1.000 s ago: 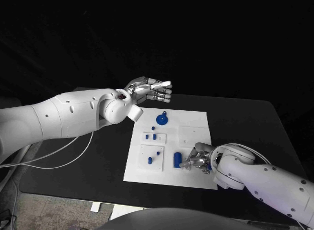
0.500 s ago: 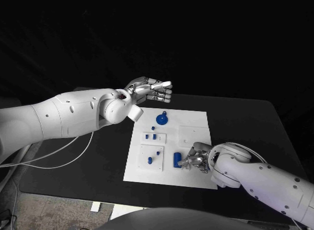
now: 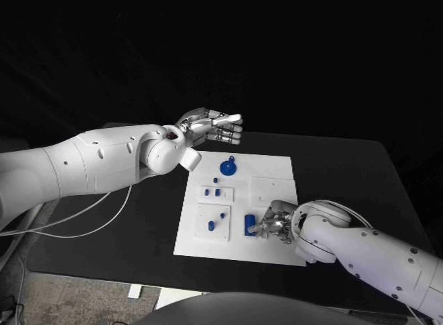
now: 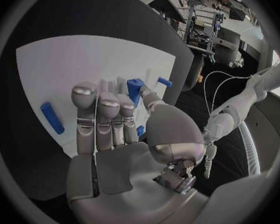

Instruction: Assemble the parts on the task board

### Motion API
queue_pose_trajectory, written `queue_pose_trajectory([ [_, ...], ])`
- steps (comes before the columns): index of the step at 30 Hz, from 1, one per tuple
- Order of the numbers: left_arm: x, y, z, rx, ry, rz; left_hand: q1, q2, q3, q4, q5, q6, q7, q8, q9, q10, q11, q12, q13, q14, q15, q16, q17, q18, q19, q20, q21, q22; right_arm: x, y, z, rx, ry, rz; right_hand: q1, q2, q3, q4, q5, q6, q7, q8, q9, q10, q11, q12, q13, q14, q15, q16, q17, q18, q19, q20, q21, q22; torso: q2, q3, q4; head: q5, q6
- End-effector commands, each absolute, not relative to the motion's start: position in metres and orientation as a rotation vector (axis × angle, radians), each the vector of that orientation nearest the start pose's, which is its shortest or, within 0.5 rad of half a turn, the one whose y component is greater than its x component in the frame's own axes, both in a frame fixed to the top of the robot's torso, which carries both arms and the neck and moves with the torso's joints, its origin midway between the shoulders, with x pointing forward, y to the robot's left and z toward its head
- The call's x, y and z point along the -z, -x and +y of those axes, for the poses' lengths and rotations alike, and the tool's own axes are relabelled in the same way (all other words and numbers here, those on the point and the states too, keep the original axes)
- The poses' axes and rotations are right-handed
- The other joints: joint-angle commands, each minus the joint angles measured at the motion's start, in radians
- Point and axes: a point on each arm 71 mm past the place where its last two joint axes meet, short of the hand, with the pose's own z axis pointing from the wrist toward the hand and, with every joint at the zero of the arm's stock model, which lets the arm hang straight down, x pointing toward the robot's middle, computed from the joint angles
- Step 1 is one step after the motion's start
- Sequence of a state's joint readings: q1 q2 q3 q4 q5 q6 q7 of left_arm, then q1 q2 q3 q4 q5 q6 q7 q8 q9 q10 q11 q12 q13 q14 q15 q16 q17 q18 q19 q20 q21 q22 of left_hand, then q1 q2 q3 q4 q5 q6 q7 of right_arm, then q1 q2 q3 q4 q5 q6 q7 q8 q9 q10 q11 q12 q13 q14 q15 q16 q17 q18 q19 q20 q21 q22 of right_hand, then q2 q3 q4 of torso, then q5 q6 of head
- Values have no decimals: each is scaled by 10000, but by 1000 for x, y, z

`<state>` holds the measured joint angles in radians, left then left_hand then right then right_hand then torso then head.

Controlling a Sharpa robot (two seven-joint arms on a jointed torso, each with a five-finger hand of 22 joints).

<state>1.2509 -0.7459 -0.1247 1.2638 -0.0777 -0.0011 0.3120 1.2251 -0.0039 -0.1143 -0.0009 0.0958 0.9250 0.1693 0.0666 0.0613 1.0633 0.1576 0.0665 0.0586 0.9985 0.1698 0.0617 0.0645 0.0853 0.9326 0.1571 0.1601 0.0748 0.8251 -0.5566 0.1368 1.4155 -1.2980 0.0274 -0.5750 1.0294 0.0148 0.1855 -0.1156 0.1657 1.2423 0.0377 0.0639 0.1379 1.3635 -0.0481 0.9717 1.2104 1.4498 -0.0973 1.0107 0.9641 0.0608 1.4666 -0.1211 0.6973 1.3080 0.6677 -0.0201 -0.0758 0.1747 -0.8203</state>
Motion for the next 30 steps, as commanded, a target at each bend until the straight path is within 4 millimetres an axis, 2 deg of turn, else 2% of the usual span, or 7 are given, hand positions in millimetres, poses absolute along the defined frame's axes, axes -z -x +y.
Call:
queue_pose_trajectory([
  [1, 200, -525, 220, 15883, 9841, 16676, -23, 92, -76, -6, 49, 30, -16, 32, 0, -42, 10, -46, -3, -76, 13, -10, -11, 34, -21, 35, -62, -3, 341, -418, -107, -5028, -1675, 24162, 78, -30, -257, -33, 115, 17, -59, -3, 2, 9, -12, 76, -6, -19, -35, 52, -11, -163, 233, -16, 24, 823, -3, -10, -11, 5, -6],
  [3, 200, -525, 220, 15888, 9838, 16690, -23, 101, -78, -7, 51, 24, -16, 31, -1, -42, 10, -46, -3, -75, 13, -10, -11, 35, -19, 35, -60, -3, 341, -418, -107, -5077, -1678, 24115, 119, 86, -300, -67, 10, 13, -66, -4, -5, 11, -16, 84, -4, -15, -36, 64, -5, -162, 233, -18, 17, 821, -2, -12, -7, 12, -7],
  [7, 201, -525, 220, 15881, 9837, 16710, -21, 122, -82, -11, 56, 9, -15, 28, -2, -43, 11, -47, -3, -74, 13, -10, -11, 36, -16, 35, -57, -2, 340, -417, -106, -5404, -1721, 23958, -26, 66, -405, 30, -53, 9, -57, -4, -9, 6, -7, 73, -13, -21, -32, 49, -22, -158, 230, -17, 6, 818, -1, -5, -5, 14, 0],
  [15, 201, -525, 222, 15837, 9852, 16703, -19, 127, -88, -17, 49, 17, -15, 30, -1, -42, 10, -46, -3, -74, 13, -10, -11, 37, -16, 35, -57, -2, 337, -414, -106, -6050, -1878, 23760, -79, -70, -1004, 757, -201, 1, -33, -3, 30, 9, 9, 83, -20, -27, -29, 38, -45, -135, 244, -12, 17, 822, -2, -9, -8, 28, -5],
  [20, 201, -525, 223, 15819, 9861, 16702, -13, 143, -107, -34, 30, 38, -17, 35, 1, -41, 9, -45, -2, -76, 14, -11, -11, 38, -17, 36, -55, -3, 335, -412, -109, -6178, -1890, 23733, -14, -129, -1364, 1060, -275, 3, -18, -1, 71, 10, 18, 91, -20, -28, -27, 48, -39, -130, 250, -7, 53, 830, -1, -3, -8, 31, -7],
  [26, 201, -525, 223, 15800, 9870, 16706, -13, 143, -107, -34, 30, 38, -17, 35, 1, -41, 9, -45, -2, -76, 14, -11, -11, 38, -17, 36, -55, -3, 336, -411, -111, -6190, -1829, 23828, 161, -238, -1468, 981, -531, 7, -13, 0, 89, 10, 21, 95, -19, -27, -25, 53, -36, -129, 245, -5, 54, 831, 3, 4, -9, 30, -3],
  [30, 201, -525, 223, 15793, 9872, 16710, -13, 143, -107, -34, 30, 38, -17, 35, 1, -41, 9, -45, -2, -76, 14, -11, -11, 38, -17, 36, -55, -3, 338, -410, -112, -6106, -1780, 23929, 417, -180, -1317, 794, -572, 11, -26, -3, 89, 9, 13, 92, -22, -29, -30, 48, -40, -126, 240, -7, 38, 827, 2, -1, -9, 31, -5],
])
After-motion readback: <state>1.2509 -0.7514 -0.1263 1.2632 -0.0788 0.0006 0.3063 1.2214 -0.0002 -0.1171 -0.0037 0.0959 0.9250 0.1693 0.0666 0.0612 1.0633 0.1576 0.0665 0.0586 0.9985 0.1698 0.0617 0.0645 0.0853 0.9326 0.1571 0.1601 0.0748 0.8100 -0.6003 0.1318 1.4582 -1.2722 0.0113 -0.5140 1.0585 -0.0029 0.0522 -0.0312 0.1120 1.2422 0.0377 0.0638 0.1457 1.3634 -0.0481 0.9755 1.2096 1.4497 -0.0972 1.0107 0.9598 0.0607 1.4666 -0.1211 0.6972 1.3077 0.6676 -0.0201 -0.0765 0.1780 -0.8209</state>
